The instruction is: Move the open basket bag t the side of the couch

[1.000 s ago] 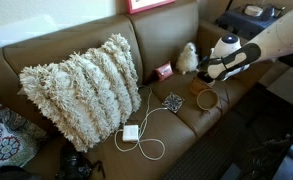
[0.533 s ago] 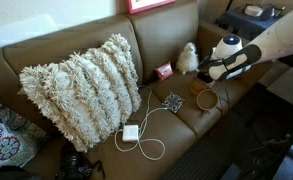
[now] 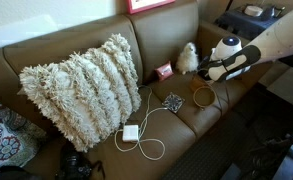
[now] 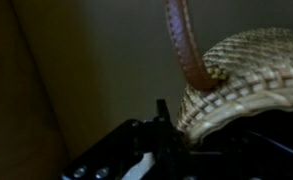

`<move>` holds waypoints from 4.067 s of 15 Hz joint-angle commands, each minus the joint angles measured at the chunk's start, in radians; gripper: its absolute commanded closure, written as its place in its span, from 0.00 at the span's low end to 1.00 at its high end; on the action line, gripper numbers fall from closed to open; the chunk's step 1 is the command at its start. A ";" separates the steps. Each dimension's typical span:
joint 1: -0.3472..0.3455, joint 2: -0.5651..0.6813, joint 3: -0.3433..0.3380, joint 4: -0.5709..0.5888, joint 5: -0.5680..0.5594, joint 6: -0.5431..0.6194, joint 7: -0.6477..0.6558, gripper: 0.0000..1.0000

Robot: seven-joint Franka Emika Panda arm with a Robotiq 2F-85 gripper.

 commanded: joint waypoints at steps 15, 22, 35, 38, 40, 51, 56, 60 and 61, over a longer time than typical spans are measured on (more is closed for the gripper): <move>-0.013 -0.006 0.019 -0.027 -0.029 0.136 -0.010 0.96; -0.029 -0.003 0.043 -0.037 -0.028 0.233 -0.012 0.96; -0.199 0.000 0.283 -0.084 -0.217 0.533 -0.015 0.96; -0.224 0.000 0.311 -0.091 -0.237 0.562 -0.034 0.96; -0.213 0.000 0.287 -0.089 -0.247 0.573 0.016 0.96; -0.288 0.002 0.368 -0.101 -0.447 0.329 -0.174 0.96; -0.322 0.002 0.411 -0.103 -0.507 0.308 -0.285 0.96; -0.326 0.002 0.419 -0.105 -0.496 0.328 -0.323 0.96; -0.329 0.002 0.423 -0.107 -0.494 0.334 -0.330 0.96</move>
